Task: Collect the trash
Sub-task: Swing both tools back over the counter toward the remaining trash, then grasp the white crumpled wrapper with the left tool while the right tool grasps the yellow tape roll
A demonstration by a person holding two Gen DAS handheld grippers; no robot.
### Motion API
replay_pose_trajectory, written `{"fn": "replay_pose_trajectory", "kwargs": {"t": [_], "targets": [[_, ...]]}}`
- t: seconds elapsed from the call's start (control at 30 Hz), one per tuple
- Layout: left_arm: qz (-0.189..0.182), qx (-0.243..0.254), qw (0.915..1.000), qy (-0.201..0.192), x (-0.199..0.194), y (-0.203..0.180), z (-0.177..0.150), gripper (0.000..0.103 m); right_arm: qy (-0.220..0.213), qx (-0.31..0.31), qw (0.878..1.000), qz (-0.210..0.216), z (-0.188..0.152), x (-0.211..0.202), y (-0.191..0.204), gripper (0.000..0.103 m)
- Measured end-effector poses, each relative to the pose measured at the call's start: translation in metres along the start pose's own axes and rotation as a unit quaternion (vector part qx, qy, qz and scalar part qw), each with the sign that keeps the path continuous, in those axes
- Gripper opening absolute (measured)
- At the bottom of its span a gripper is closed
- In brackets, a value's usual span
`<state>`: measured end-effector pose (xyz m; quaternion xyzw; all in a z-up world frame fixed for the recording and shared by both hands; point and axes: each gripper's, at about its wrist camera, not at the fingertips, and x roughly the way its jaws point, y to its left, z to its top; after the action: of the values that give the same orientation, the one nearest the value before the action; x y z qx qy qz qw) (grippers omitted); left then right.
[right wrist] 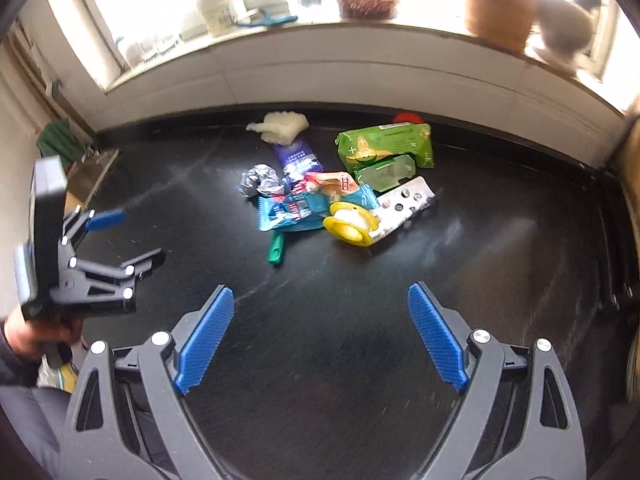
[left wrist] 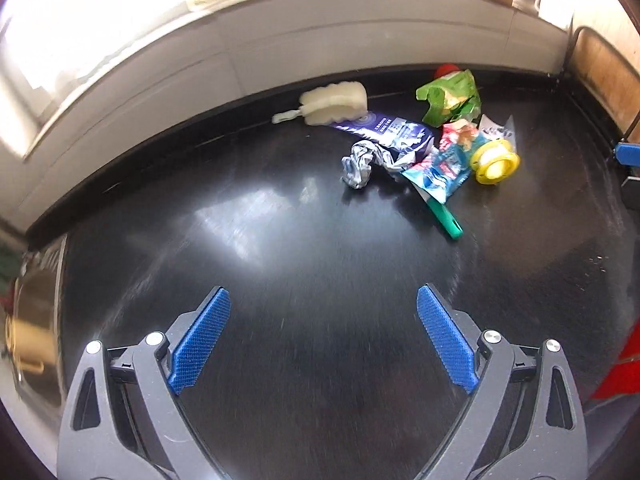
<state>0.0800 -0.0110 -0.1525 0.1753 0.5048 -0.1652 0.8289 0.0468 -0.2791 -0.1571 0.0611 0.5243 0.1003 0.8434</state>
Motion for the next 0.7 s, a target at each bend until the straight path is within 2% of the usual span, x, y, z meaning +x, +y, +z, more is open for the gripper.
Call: {"fn": "replay_pose_trajectory", "kwargs": {"t": [0.1, 0.2, 0.33, 0.47, 0.5, 0.53, 0.57, 0.63, 0.7], "targets": [[-0.023, 0.017, 0.9996, 0.003, 0.034, 0.003, 0.017, 0.092, 0.016, -0.037, 0.999, -0.006, 0.015, 0.030, -0.008, 0.085], [-0.031, 0.045, 0.9984, 0.017, 0.072, 0.003, 0.037, 0.091, 0.038, -0.073, 0.997, -0.010, 0.027, 0.064, -0.015, 0.082], [-0.047, 0.066, 0.9963, 0.028, 0.104, 0.004, 0.059, 0.088, 0.069, -0.111, 0.991, -0.017, 0.040, 0.106, -0.023, 0.078], [-0.063, 0.081, 0.9944, 0.025, 0.123, 0.002, 0.075, 0.082, 0.091, -0.132, 0.987, -0.023, 0.046, 0.134, -0.026, 0.068], [-0.068, 0.081, 0.9942, 0.022, 0.125, 0.002, 0.080, 0.078, 0.095, -0.132, 0.987, -0.020, 0.047, 0.138, -0.027, 0.061], [-0.071, 0.080, 0.9940, 0.020, 0.126, 0.001, 0.082, 0.068, 0.097, -0.132, 0.986, -0.020, 0.048, 0.141, -0.027, 0.057], [-0.075, 0.080, 0.9938, 0.018, 0.125, 0.000, 0.085, 0.060, 0.099, -0.135, 0.986, -0.019, 0.048, 0.142, -0.026, 0.049], [-0.074, 0.081, 0.9938, 0.020, 0.125, -0.003, 0.088, 0.032, 0.104, -0.138, 0.985, -0.015, 0.047, 0.144, -0.025, 0.032], [-0.075, 0.080, 0.9936, 0.027, 0.121, -0.006, 0.087, 0.024, 0.104, -0.132, 0.986, -0.014, 0.046, 0.141, -0.023, 0.021]]}}
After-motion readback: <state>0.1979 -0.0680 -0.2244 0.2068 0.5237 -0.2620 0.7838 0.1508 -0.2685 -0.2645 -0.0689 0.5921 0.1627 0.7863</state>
